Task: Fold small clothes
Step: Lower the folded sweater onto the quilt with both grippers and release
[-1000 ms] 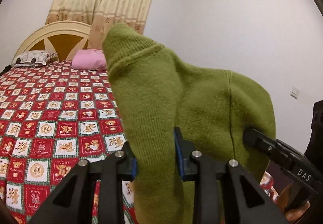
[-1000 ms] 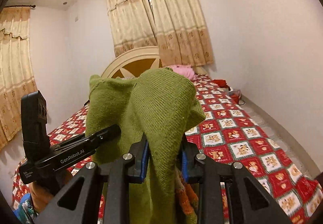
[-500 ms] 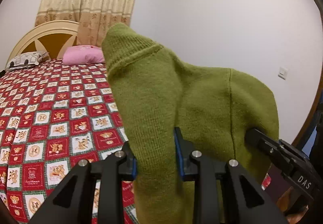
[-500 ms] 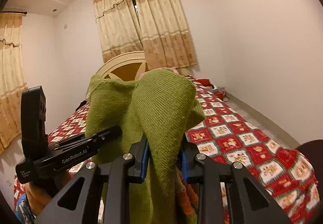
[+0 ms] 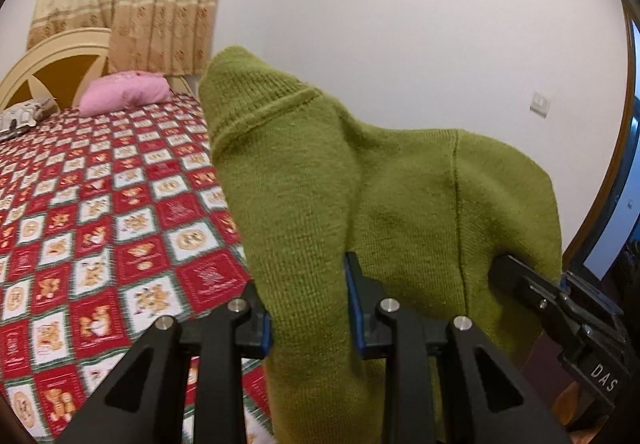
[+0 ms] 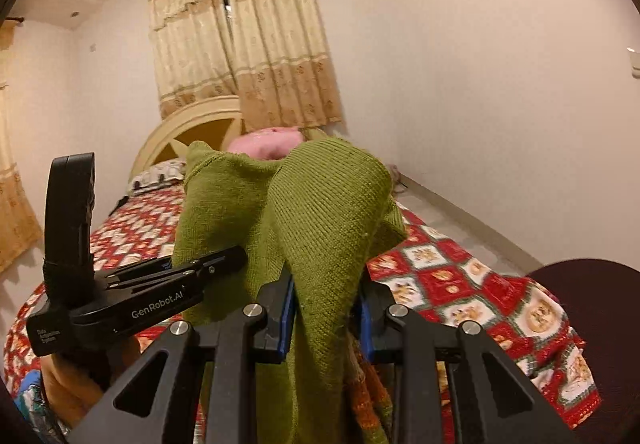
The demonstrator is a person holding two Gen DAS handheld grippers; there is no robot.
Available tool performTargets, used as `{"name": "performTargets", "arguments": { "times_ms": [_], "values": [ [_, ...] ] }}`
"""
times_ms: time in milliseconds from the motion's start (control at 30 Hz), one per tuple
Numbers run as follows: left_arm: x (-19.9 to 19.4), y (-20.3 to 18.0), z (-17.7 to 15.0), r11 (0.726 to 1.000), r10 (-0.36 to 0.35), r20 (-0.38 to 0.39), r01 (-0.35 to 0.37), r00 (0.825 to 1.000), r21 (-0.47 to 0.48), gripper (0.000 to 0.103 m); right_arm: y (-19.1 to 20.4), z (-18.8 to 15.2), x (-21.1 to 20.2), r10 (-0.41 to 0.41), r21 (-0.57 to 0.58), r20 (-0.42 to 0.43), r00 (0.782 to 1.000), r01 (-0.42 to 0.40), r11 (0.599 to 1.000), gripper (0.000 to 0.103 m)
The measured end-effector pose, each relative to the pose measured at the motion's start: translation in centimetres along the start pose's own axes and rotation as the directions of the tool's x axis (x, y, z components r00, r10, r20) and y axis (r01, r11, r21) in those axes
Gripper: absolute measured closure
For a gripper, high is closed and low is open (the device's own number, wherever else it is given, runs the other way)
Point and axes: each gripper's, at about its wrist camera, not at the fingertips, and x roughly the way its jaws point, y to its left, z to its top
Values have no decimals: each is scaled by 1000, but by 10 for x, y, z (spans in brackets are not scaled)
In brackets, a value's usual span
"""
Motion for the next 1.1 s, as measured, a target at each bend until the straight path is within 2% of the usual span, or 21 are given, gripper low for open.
{"name": "performTargets", "arguments": {
  "times_ms": [233, 367, 433, 500, 567, 633, 733, 800, 833, 867, 933, 967, 1000, 1033, 1067, 1100],
  "values": [
    [74, -14, 1, 999, 34, -68, -34, 997, 4, 73, -55, -6, 63, -80, 9, -89, 993, 82, 997, 77],
    [119, -12, -4, 996, 84, -107, -85, 991, -7, 74, -85, -14, 115, -109, 7, -149, 983, 111, 994, 78],
    [141, -9, -8, 992, 126, -143, -128, 982, -9, 74, -98, -19, 142, -113, 4, -191, 975, 116, 993, 79],
    [161, 0, -15, 985, 161, -193, -170, 968, -32, 74, -109, -27, 170, -127, -16, -243, 962, 127, 992, 79],
    [169, 8, -18, 981, 165, -224, -184, 961, -67, 73, -119, -32, 189, -136, -25, -284, 949, 134, 991, 79],
    [173, 13, -20, 977, 157, -250, -187, 955, -99, 67, -137, -35, 204, -76, 44, -348, 934, 97, 994, 79],
    [182, 9, -23, 976, 169, -293, -202, 941, -85, 59, -159, -44, 224, -37, 98, -440, 897, 89, 991, 75],
    [185, 6, -24, 975, 184, -316, -215, 931, -65, 51, -169, -48, 225, -6, 131, -435, 900, 70, 989, 64],
    [188, 7, -23, 974, 185, -328, -218, 926, -65, 46, -174, -50, 225, -6, 141, -431, 902, 74, 987, 52],
    [189, 9, -22, 973, 186, -340, -221, 922, -70, 42, -179, -53, 223, -2, 163, -428, 904, 80, 983, 47],
    [187, 17, -20, 969, 186, -355, -231, 916, -90, 29, -193, -55, 219, 62, 268, -417, 907, 57, 962, 47],
    [183, 20, -18, 971, 177, -353, -222, 919, -93, 28, -198, -55, 214, 69, 293, -407, 911, 59, 954, 47],
    [178, 22, -16, 973, 174, -342, -215, 923, -86, 27, -198, -54, 204, 48, 298, -387, 921, 76, 951, 48],
    [173, 24, -14, 973, 183, -330, -219, 926, -75, 27, -194, -49, 187, -7, 268, -354, 935, 109, 957, 50],
    [165, 24, -13, 972, 197, -315, -228, 928, -63, 27, -188, -45, 178, -51, 230, -335, 941, 134, 964, 61],
    [157, 22, -13, 972, 206, -299, -231, 932, -50, 27, -180, -41, 165, -107, 175, -312, 944, 168, 970, 65]
  ]
}}
